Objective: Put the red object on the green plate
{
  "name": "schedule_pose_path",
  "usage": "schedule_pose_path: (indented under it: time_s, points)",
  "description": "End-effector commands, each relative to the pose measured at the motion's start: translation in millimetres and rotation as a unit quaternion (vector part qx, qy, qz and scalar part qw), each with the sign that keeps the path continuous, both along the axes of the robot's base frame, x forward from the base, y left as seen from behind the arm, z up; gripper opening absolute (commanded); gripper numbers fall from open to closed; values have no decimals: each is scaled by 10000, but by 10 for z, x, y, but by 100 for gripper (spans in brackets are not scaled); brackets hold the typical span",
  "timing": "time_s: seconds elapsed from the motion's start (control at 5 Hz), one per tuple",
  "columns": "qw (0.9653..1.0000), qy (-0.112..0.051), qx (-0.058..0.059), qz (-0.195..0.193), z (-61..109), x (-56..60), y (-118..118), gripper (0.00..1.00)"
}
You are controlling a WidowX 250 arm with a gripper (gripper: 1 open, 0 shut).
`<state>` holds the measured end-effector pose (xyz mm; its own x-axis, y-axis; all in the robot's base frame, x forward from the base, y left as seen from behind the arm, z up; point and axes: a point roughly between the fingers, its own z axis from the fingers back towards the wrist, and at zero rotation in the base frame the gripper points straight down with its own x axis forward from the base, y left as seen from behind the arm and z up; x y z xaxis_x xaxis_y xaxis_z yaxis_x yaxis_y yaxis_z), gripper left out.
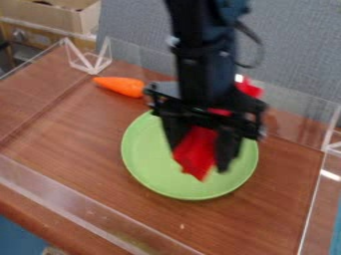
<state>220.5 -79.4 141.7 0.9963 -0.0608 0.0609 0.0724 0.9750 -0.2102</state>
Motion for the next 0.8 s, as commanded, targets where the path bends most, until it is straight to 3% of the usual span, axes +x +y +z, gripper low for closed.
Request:
schedule_pose_path:
  time_s: [0.0, 0.2, 0.4, 0.6]
  points:
    - [9993, -222, -64, 309, 123, 114, 107, 0]
    - [9980, -246, -53, 587, 271, 324, 77, 0]
    - [9974, -213, 18, 683, 339, 445, -107, 0]
    - [9964, -99, 107, 836, 206, 580, 45, 0]
